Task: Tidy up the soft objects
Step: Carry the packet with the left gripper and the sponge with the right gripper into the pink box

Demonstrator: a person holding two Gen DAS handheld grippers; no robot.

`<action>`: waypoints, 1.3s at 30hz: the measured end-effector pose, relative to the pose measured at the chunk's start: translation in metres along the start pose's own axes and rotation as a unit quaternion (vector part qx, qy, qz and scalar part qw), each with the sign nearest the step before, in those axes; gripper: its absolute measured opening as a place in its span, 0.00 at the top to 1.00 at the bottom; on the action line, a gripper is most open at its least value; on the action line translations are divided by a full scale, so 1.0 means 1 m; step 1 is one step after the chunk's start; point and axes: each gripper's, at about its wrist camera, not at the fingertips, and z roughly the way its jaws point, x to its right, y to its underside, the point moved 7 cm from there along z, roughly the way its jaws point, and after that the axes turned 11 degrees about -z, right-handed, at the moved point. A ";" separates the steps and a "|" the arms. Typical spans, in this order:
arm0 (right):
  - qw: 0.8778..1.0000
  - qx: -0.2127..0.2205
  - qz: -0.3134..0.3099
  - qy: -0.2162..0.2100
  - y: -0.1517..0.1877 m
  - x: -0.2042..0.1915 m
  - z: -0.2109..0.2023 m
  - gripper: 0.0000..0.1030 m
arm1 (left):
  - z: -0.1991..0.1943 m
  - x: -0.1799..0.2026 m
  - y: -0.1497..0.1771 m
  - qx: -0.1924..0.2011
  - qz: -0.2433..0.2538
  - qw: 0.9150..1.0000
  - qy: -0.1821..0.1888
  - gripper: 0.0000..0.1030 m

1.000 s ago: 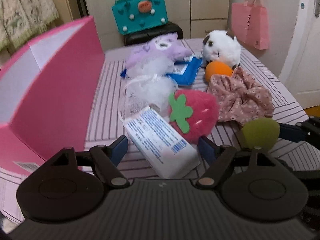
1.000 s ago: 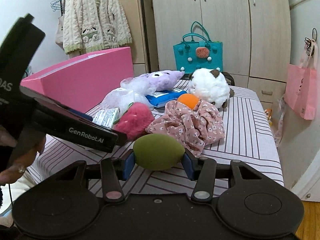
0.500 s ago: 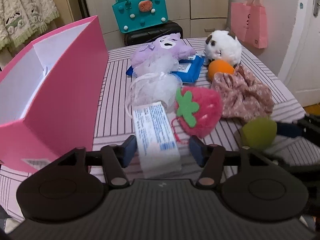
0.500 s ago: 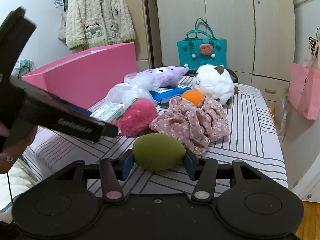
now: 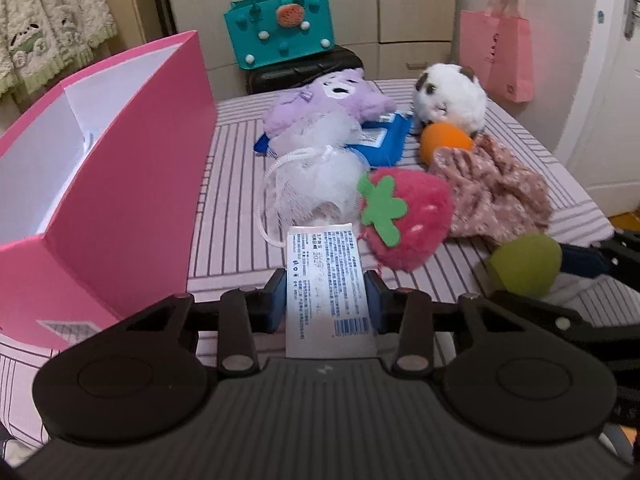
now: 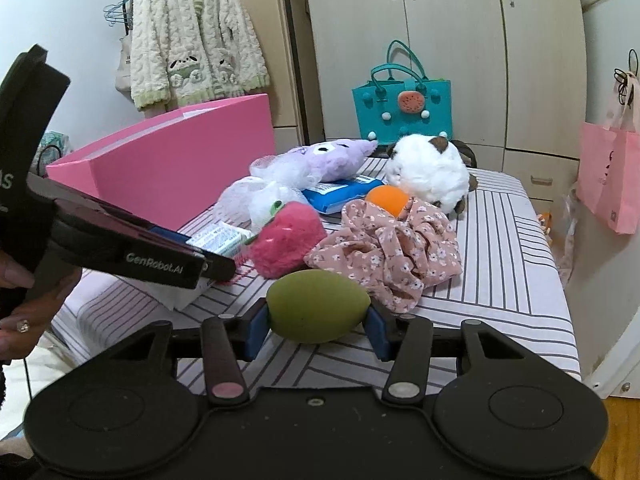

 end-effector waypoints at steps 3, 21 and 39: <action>1.000 -0.003 0.000 -0.011 -0.002 -0.002 -0.004 0.46 | -0.008 0.001 0.004 -0.015 0.005 1.000 0.020 0.62; 0.988 -0.084 0.015 -0.126 -0.025 -0.047 -0.018 0.46 | -0.083 -0.019 0.017 -0.066 0.058 0.992 0.091 0.62; 0.978 -0.064 -0.096 -0.173 -0.123 -0.095 -0.017 0.46 | -0.145 -0.098 -0.029 -0.054 0.058 0.992 0.096 0.62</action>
